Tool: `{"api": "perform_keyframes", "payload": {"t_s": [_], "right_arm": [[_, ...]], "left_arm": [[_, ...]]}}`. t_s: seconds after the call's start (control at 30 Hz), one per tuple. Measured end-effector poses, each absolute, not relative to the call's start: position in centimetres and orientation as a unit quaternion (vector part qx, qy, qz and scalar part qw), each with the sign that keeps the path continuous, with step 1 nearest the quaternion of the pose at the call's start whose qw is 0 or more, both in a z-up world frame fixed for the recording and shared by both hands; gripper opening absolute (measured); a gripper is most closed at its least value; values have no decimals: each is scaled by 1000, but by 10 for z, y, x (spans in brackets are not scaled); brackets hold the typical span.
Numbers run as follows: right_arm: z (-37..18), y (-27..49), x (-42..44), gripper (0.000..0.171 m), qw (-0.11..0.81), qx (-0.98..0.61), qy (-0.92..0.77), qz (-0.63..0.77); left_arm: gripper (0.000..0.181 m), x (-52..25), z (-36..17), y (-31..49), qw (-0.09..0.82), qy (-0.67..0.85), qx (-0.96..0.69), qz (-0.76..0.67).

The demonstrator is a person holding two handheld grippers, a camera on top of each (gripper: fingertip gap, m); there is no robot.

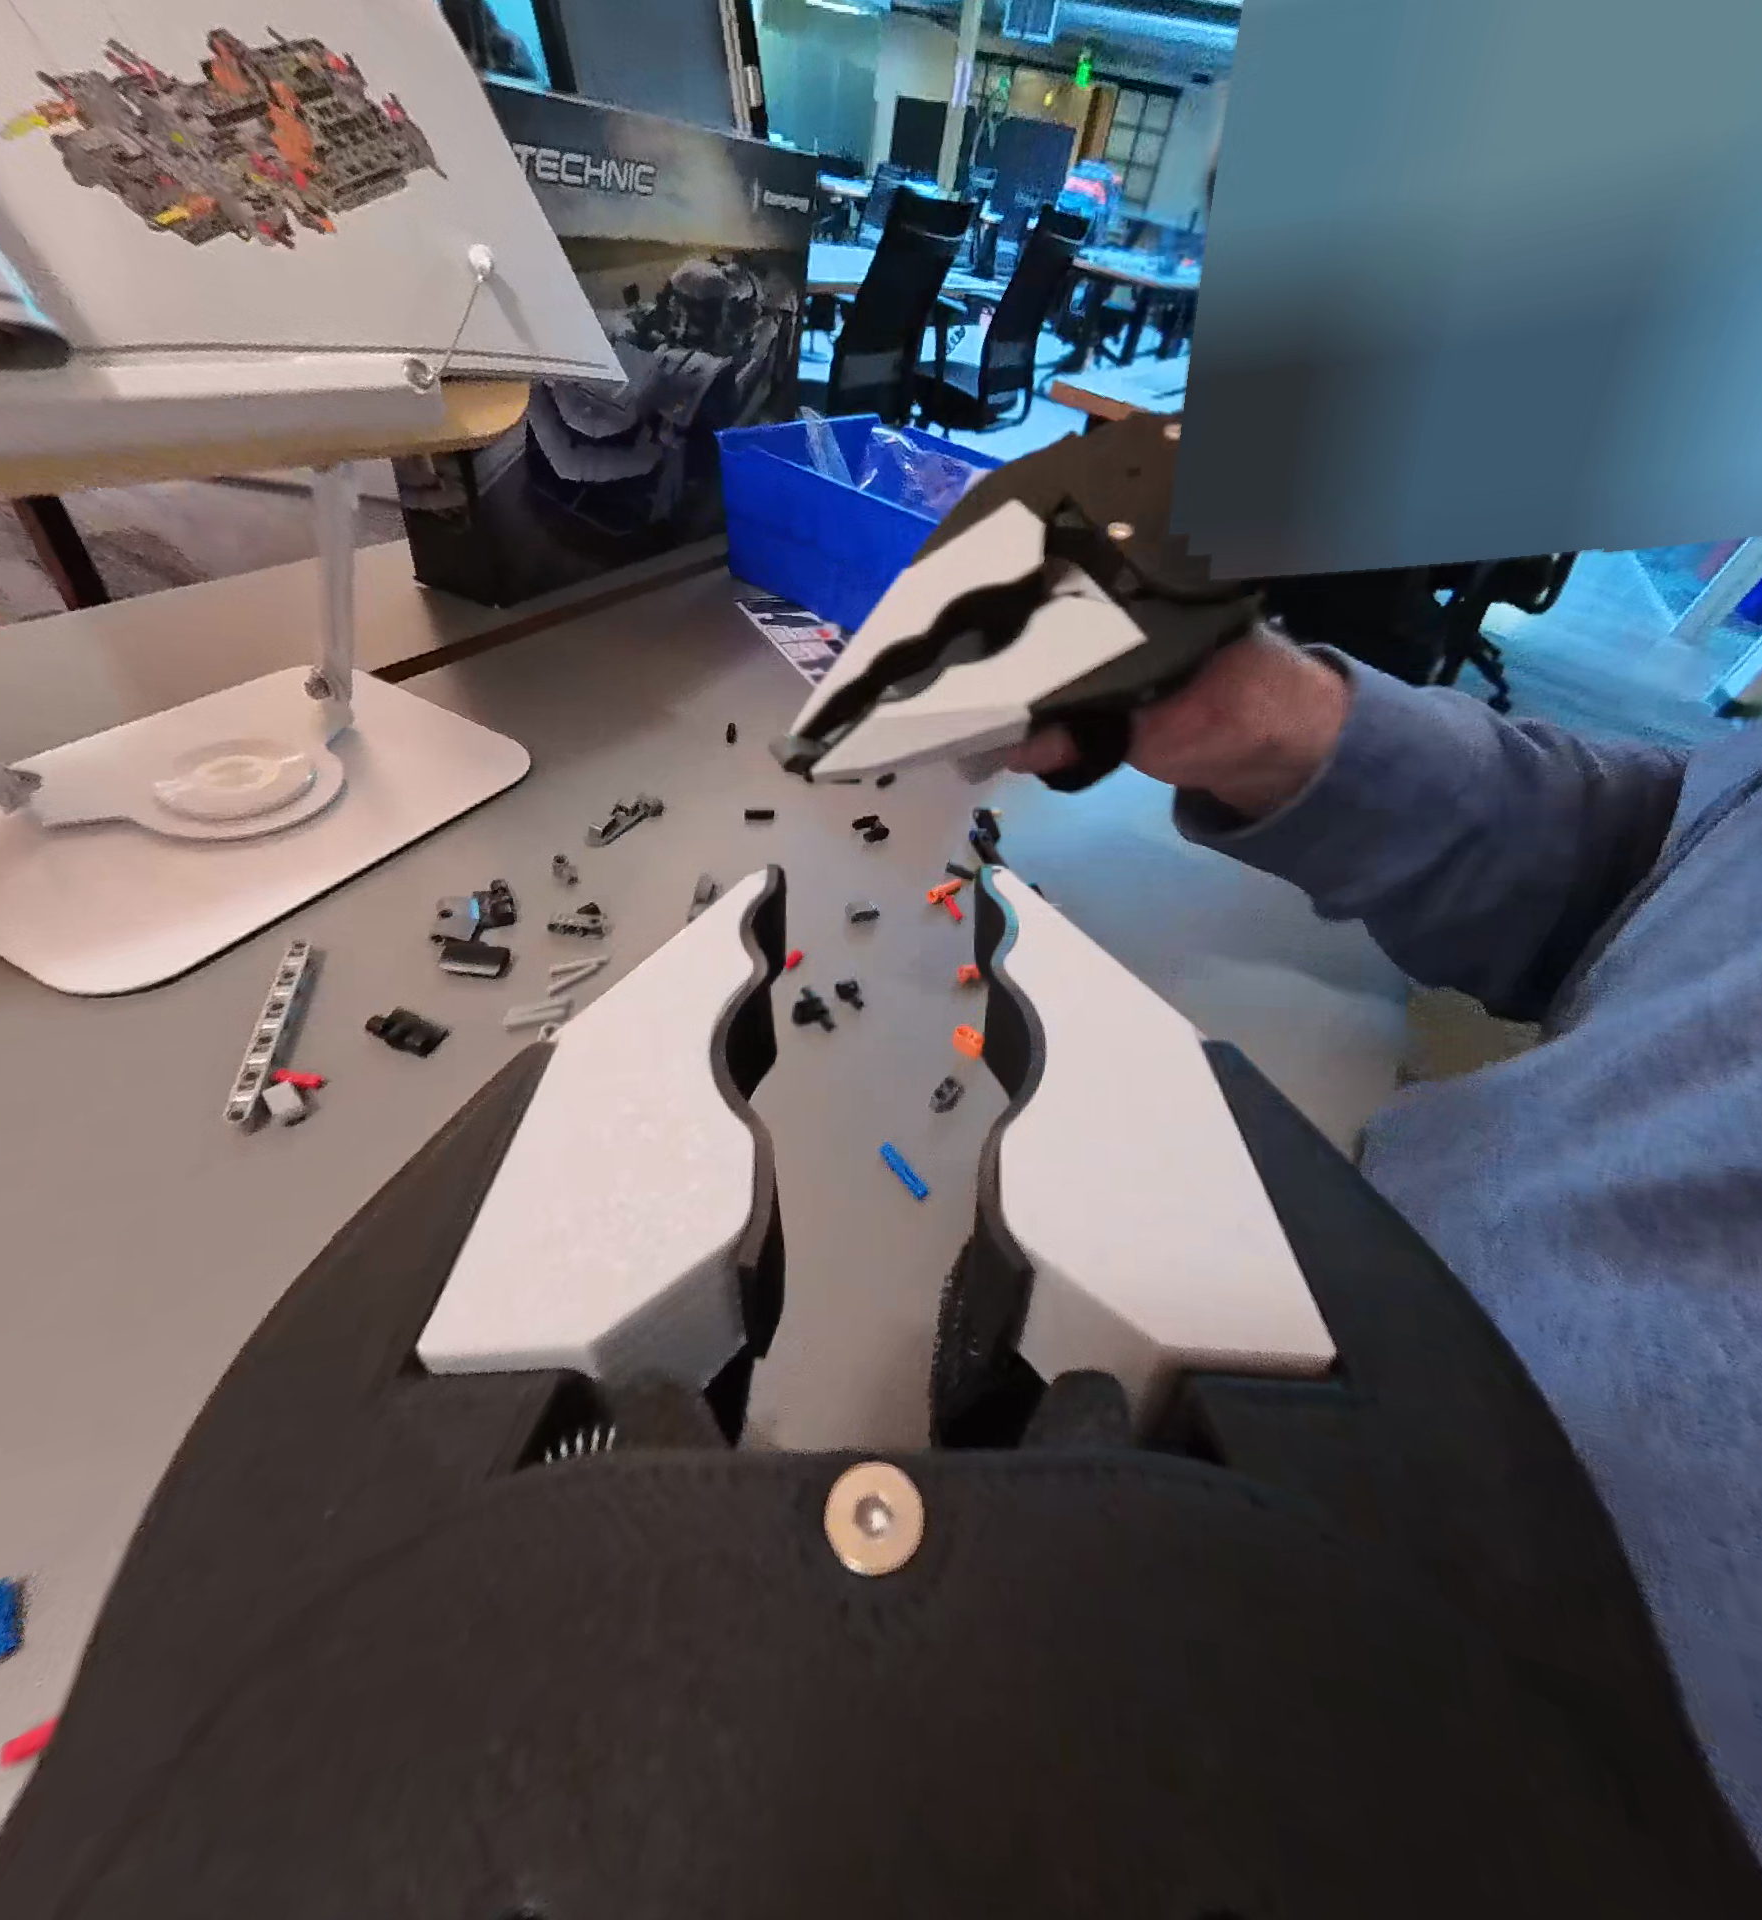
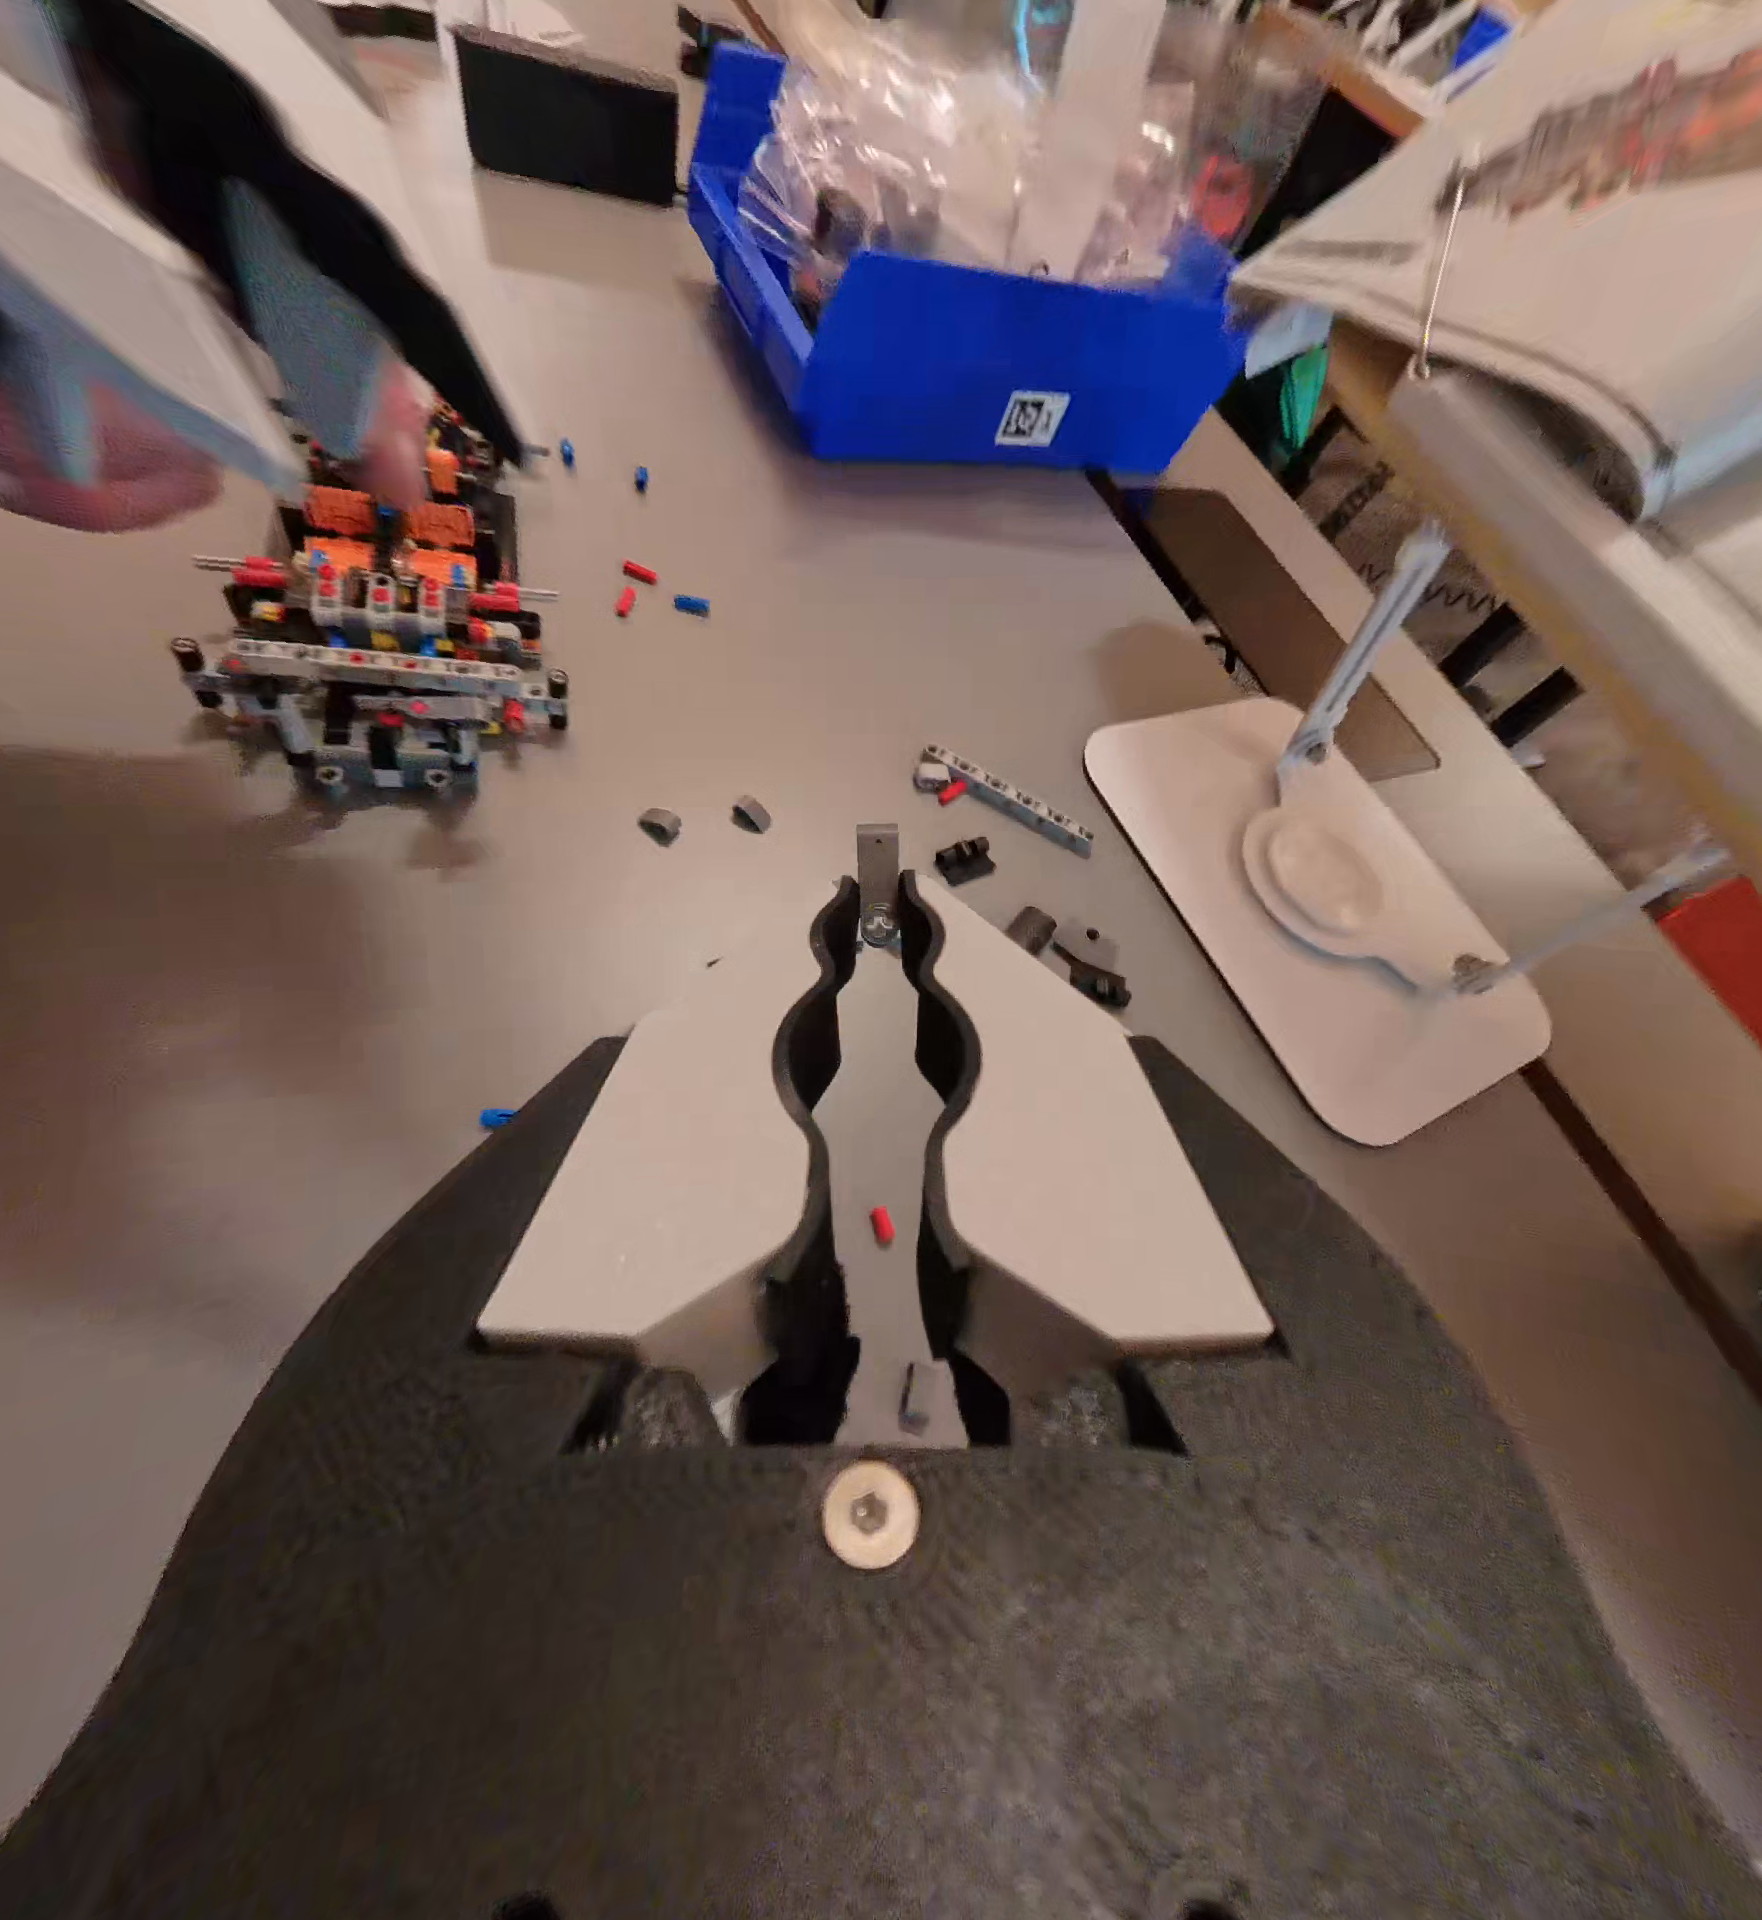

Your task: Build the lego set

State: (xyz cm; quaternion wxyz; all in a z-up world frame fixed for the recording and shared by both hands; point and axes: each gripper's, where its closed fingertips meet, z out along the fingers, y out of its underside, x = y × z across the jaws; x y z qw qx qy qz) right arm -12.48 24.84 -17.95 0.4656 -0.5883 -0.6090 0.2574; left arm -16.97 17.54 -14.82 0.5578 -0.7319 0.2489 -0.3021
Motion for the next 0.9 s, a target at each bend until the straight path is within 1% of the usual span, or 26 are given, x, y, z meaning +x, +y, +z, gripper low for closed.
{"api": "perform_keyframes", "payload": {"t_s": [0.07, 0.2, 0.37, 0.53, 0.73, 0.9], "right_arm": [[-173, 236, -125, 5, 474, -577, -614, 256], [-161, 215, -125, 5, 467, -568, -607, 301], [-148, 203, -124, 5, 422, -580, -536, 445], [-149, 211, -116, 5, 389, -598, -478, 512], [-138, 222, -108, 5, 363, -592, -379, 611], [-138, 222, -108, 5, 315, -576, -286, 698]], "left_arm": [[31, -160, -149, 182, 553, 257, -736, -295], [29, -146, -147, 189, 559, 280, -731, -272], [22, -138, -148, 196, 569, 292, -729, -244], [17, -135, -151, 200, 575, 308, -727, -214], [19, -132, -151, 205, 582, 308, -725, -204], [23, -122, -140, 208, 609, 293, -708, -205]]}}
